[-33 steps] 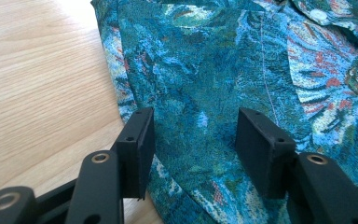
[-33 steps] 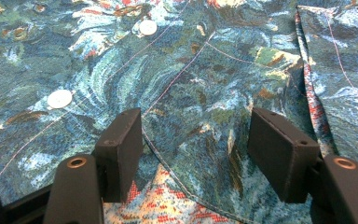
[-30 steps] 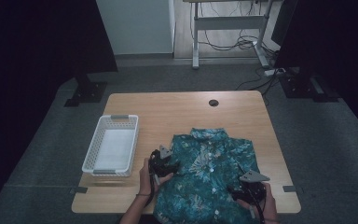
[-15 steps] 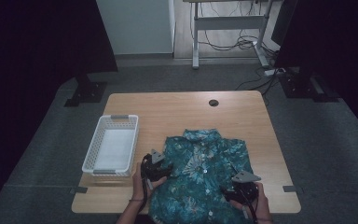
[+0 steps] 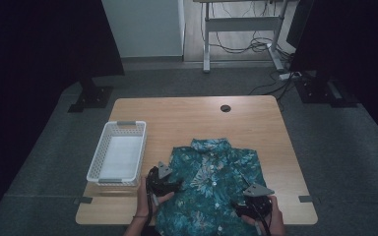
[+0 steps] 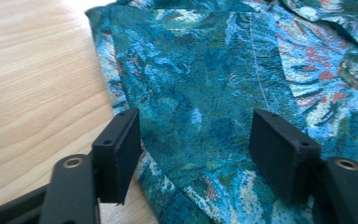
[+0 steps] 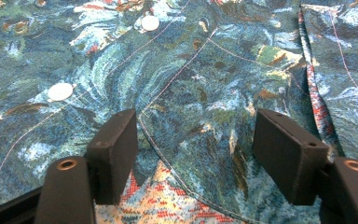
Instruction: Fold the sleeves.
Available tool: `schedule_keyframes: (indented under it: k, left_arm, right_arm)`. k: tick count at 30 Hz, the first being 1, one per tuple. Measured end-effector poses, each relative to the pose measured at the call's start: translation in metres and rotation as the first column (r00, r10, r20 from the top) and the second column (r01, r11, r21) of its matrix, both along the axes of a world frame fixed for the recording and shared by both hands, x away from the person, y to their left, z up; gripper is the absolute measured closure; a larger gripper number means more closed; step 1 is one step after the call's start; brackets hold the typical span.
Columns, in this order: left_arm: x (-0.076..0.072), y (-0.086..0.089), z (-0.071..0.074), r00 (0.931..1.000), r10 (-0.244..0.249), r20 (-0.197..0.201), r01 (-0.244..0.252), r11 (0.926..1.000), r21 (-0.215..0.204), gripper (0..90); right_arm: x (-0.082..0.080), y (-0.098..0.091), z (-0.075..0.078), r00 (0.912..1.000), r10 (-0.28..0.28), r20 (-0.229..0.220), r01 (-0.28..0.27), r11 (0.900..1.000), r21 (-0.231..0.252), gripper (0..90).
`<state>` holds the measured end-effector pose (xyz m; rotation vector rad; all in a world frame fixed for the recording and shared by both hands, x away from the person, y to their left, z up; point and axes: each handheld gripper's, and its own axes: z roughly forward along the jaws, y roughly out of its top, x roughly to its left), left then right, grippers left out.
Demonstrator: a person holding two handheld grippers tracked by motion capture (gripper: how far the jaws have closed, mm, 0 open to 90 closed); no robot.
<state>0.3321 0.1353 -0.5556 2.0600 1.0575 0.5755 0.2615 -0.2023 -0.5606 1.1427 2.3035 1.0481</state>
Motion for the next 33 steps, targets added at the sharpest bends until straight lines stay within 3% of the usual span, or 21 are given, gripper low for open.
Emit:
schedule_keyframes:
  k: [8, 12, 16, 24, 33]
  left_arm:
    - [-0.008, 0.003, 0.006, 0.9999, 0.004, 0.016, -0.004, 1.0, -0.009, 29.6]
    - [-0.021, 0.004, 0.011, 0.9998, -0.019, 0.006, 0.019, 0.9989, -0.043, 28.3]
    - [-0.03, 0.005, 0.013, 0.9995, -0.031, 0.002, 0.031, 0.9982, -0.051, 27.3]
    - [-0.041, 0.006, 0.013, 0.9988, -0.049, -0.009, 0.048, 0.997, -0.06, 27.1]
    - [-0.039, 0.008, 0.008, 0.9984, -0.043, -0.037, 0.041, 0.9965, -0.074, 26.9]
  right_arm:
    - [-0.001, -0.008, 0.0, 0.9995, -0.03, 0.0, 0.03, 0.9993, 0.021, 26.3]
    - [-0.004, -0.02, 0.005, 0.9986, -0.049, 0.019, 0.048, 0.9969, 0.063, 25.9]
    - [-0.005, -0.028, 0.01, 0.9974, -0.064, 0.033, 0.061, 0.9937, 0.095, 25.6]
    - [-0.004, -0.034, 0.01, 0.9967, -0.075, 0.033, 0.071, 0.9923, 0.101, 25.5]
    - [-0.002, -0.038, 0.01, 0.9959, -0.085, 0.029, 0.082, 0.9912, 0.104, 25.5]
